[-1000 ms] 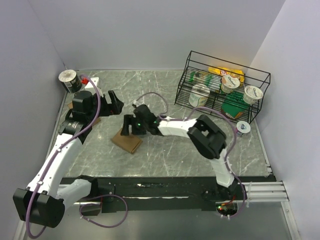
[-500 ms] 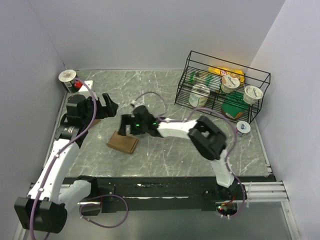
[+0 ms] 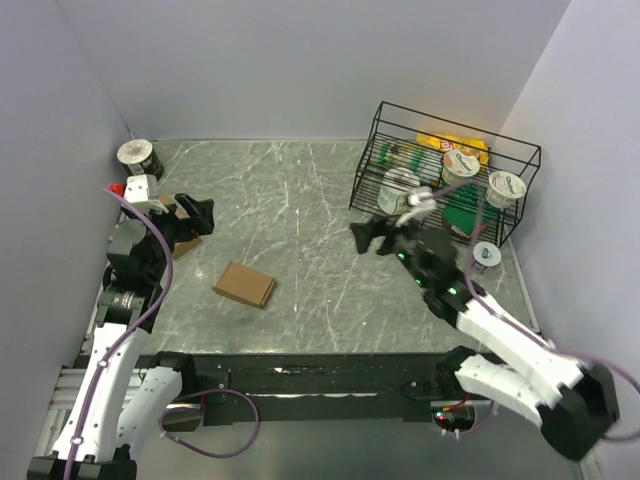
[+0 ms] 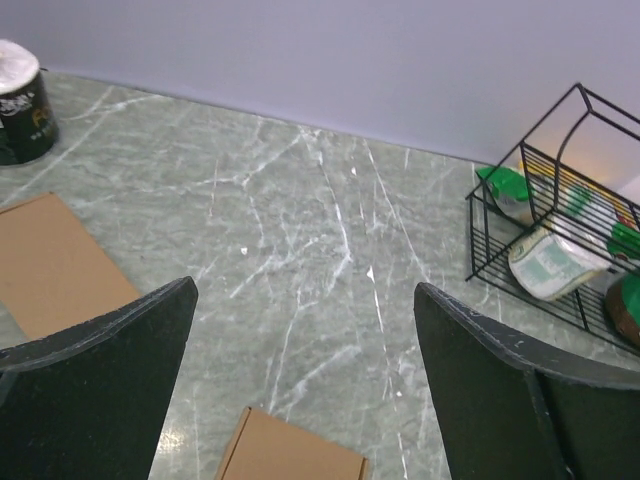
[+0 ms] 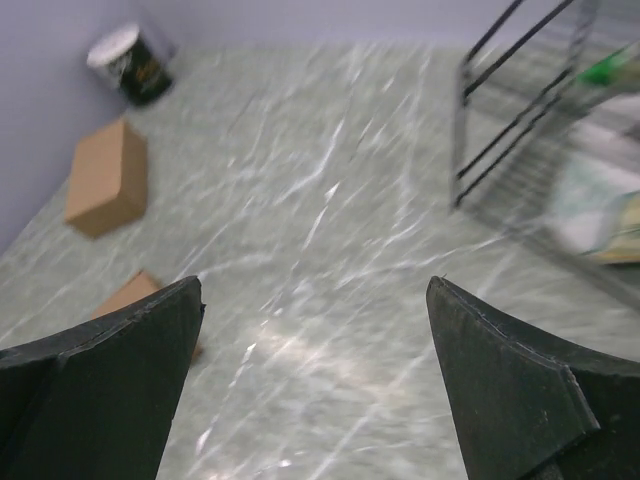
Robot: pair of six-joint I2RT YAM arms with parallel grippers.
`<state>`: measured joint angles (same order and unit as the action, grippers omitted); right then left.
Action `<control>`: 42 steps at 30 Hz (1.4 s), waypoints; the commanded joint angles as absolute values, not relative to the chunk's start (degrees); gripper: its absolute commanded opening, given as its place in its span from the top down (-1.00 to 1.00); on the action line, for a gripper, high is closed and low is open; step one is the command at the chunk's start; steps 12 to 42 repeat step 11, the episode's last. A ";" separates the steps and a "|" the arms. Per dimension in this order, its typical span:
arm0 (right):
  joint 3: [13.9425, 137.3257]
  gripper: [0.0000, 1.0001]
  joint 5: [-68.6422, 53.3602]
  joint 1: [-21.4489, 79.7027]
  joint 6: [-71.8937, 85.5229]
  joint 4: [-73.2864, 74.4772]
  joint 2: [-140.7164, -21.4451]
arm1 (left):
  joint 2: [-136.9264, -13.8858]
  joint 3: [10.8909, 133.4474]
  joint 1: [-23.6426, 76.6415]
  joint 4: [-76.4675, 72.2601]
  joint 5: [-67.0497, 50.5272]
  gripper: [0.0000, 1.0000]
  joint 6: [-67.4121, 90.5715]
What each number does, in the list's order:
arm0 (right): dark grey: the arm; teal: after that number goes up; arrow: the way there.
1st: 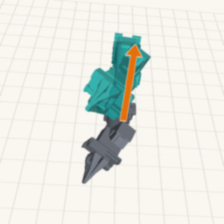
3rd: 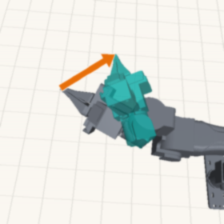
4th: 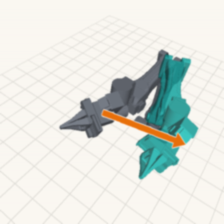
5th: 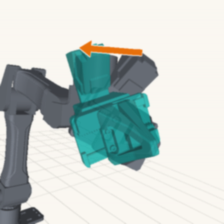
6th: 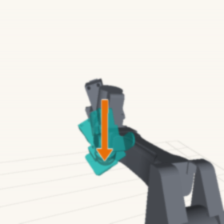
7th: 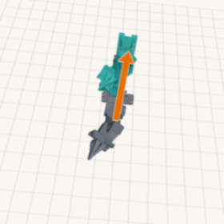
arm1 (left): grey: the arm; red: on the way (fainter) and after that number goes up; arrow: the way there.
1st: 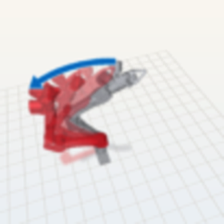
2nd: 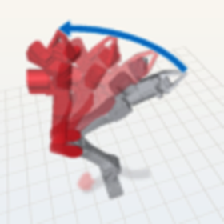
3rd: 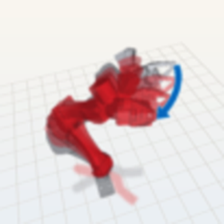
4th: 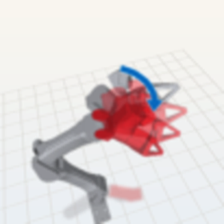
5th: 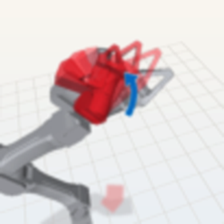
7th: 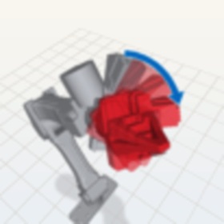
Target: Fold the paper box
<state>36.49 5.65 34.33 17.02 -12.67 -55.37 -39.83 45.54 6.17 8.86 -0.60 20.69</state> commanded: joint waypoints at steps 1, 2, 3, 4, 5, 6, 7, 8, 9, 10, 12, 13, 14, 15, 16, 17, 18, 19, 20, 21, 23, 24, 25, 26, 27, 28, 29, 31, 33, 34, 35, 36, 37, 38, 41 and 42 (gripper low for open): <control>32.87 -0.99 12.21 31.38 7.91 -5.30 -43.08 | -39.02 45.96 5.98 6.06 3.34 -0.92 21.62; 32.78 -0.99 12.83 30.16 7.48 -3.97 -41.59 | -39.20 46.05 5.98 6.24 3.25 -0.93 21.71; 32.87 -0.99 13.18 29.80 6.69 -2.74 -39.40 | -39.37 46.14 5.98 6.15 2.99 -0.92 21.71; 32.96 -0.99 13.53 29.36 6.42 -0.64 -38.59 | -39.55 46.06 5.89 6.24 2.90 -0.92 21.80; 33.05 -0.99 13.71 28.83 6.16 -0.27 -37.89 | -39.55 46.05 5.89 6.15 2.81 -0.92 21.88; 33.05 -0.99 14.06 28.39 5.89 -0.26 -36.92 | -39.90 46.05 5.98 6.15 2.46 -0.92 21.97; 32.87 -0.99 14.06 28.30 5.89 1.30 -36.48 | -39.90 46.14 5.89 6.24 2.29 -0.93 21.97; 32.70 -0.99 14.15 27.87 5.89 1.67 -36.13 | -40.08 46.23 5.89 6.50 2.37 -0.93 22.06; 32.52 -0.99 14.06 27.77 5.89 1.67 -35.60 | -40.25 46.32 5.89 6.59 2.46 -0.92 22.15; 32.35 -0.99 14.15 27.60 5.89 1.67 -35.42 | -40.34 46.49 5.98 6.94 2.46 -0.92 22.24; 32.34 -0.99 14.06 27.68 5.98 1.84 -35.25 | -40.25 46.58 5.98 6.94 2.29 -0.92 22.24; 32.34 -0.99 14.06 27.68 5.98 1.84 -35.25 | -40.25 46.58 5.98 6.94 2.29 -0.92 22.24; 32.34 -0.99 14.06 27.68 5.98 1.84 -35.25 | -40.25 46.58 5.98 6.94 2.29 -0.92 22.24; 32.34 -0.99 14.06 27.68 5.98 1.84 -35.25 | -40.25 46.58 5.98 6.94 2.29 -0.92 22.24; 32.34 -0.99 14.06 27.68 5.98 1.84 -35.25 | -40.25 46.58 5.98 6.94 2.29 -0.92 22.24; 32.34 -0.99 14.06 27.68 5.98 1.84 -35.25 | -40.25 46.58 5.98 6.94 2.29 -0.92 22.24; 32.34 -0.99 14.06 27.68 5.98 1.84 -35.25 | -40.25 46.58 5.98 6.94 2.29 -0.92 22.24; 32.34 -0.99 14.06 27.68 5.98 1.84 -35.25 | -40.25 46.58 5.98 6.94 2.29 -0.92 22.24; 32.34 -0.99 14.06 27.68 5.98 1.84 -35.25 | -40.25 46.58 5.98 6.94 2.29 -0.92 22.24; 32.34 -0.99 14.06 27.68 5.98 1.84 -35.25 | -40.25 46.58 5.98 6.94 2.29 -0.92 22.24; 32.34 -0.99 14.06 27.68 5.98 1.84 -35.25 | -40.25 46.58 5.98 6.94 2.29 -0.92 22.24; 32.34 -0.99 14.06 27.68 5.98 1.84 -35.25 | -40.25 46.58 5.98 6.94 2.29 -0.92 22.24; 32.34 -0.99 14.06 27.68 5.98 1.84 -35.25 | -40.25 46.58 5.98 6.94 2.29 -0.92 22.24; 32.34 -0.99 14.06 27.68 5.98 1.84 -35.25 | -40.25 46.58 5.98 6.94 2.29 -0.92 22.24; 32.34 -0.99 14.06 27.68 5.98 1.84 -35.25 | -40.25 46.58 5.98 6.94 2.29 -0.92 22.24; 32.34 -0.99 14.06 27.68 5.98 1.84 -35.25 | -40.25 46.58 5.98 6.94 2.29 -0.92 22.24; 32.34 -0.99 14.06 27.68 5.98 1.84 -35.25 | -40.25 46.58 5.98 6.94 2.29 -0.92 22.24; 32.34 -0.99 14.06 27.68 5.98 1.84 -35.25 | -40.25 46.58 5.98 6.94 2.29 -0.92 22.24; 32.34 -0.99 14.06 27.68 5.98 1.84 -35.25 | -40.25 46.58 5.98 6.94 2.29 -0.92 22.24; 32.34 -0.99 14.06 27.68 5.98 1.84 -35.25 | -40.25 46.58 5.98 6.94 2.29 -0.92 22.24; 32.34 -0.99 14.06 27.68 5.98 1.84 -35.25 | -40.25 46.58 5.98 6.94 2.29 -0.92 22.24; 32.34 -0.99 14.06 27.68 5.98 1.84 -35.25 | -40.25 46.58 5.98 6.94 2.29 -0.92 22.24; 32.34 -0.99 14.06 27.68 5.98 1.84 -35.25 | -40.25 46.58 5.98 6.94 2.29 -0.92 22.24; 32.34 -0.99 14.06 27.68 5.98 1.84 -35.25 | -40.25 46.58 5.98 6.94 2.29 -0.92 22.24; 32.34 -0.99 14.06 27.68 5.98 1.84 -35.25 | -40.25 46.58 5.98 6.94 2.29 -0.92 22.24; 32.34 -0.99 14.06 27.68 5.98 1.84 -35.25 | -40.25 46.58 5.98 6.94 2.29 -0.92 22.24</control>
